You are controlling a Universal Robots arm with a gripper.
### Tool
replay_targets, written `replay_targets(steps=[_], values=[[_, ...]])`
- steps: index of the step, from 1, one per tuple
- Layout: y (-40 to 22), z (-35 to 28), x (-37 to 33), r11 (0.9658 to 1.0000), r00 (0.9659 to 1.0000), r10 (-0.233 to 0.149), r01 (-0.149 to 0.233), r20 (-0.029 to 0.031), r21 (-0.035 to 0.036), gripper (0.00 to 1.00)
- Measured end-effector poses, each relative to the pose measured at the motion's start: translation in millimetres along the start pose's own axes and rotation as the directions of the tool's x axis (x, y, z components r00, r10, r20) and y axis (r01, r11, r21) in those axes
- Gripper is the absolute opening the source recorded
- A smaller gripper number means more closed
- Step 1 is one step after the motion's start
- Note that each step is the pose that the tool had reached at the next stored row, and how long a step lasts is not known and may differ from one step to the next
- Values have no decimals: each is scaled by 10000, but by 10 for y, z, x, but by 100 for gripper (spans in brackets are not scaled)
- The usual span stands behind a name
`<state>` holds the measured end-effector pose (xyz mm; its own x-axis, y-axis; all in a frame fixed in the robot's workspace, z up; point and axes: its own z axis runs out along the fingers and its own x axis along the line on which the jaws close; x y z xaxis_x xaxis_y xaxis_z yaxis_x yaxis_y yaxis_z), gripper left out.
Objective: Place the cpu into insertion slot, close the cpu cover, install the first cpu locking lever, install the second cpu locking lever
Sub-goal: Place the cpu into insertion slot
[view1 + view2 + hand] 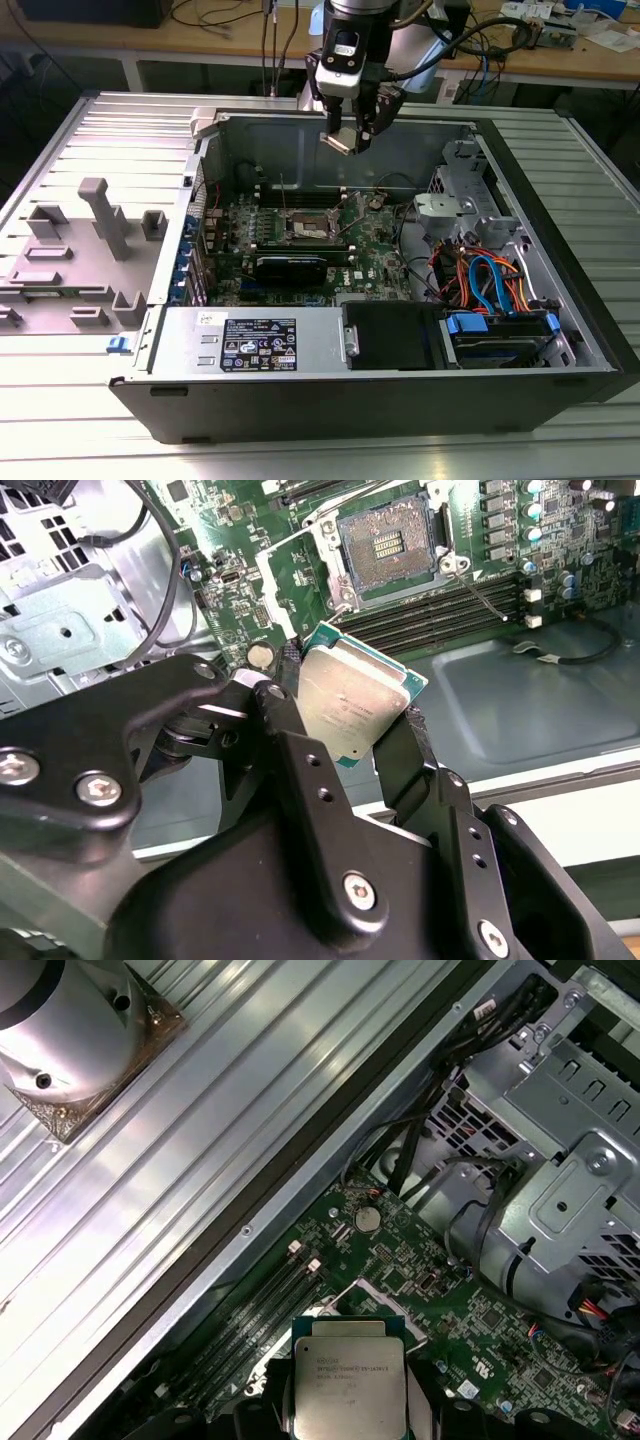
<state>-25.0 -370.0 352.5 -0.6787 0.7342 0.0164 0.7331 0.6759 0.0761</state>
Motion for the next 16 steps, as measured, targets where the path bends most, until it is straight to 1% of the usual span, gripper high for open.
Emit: replay_targets(steps=[1, 4, 6, 8, 10, 11, 13, 15, 16], values=[[0, 2, 0, 10000, 10000, 54, -54, 4, -1, 54], [-1, 9, 0, 9990, 9990, 448, -448, 35, -8, 54], [-1, 17, -1, 9963, 9963, 860, -859, 66, -16, 54], [-1, 21, -1, 9945, 9945, 1046, -1046, 80, -20, 54], [-2, 27, -2, 9913, 9912, 1318, -1317, 101, -27, 54], [-3, 29, -2, 9903, 9903, 1386, -1386, 105, -30, 54], [-5, 41, -4, 9865, 9864, 1636, -1636, 124, -37, 54], [-11, 50, -8, 9835, 9834, 1809, -1809, 137, -41, 54], [-16, 60, -13, 9813, 9812, 1926, -1926, 144, -46, 54]])
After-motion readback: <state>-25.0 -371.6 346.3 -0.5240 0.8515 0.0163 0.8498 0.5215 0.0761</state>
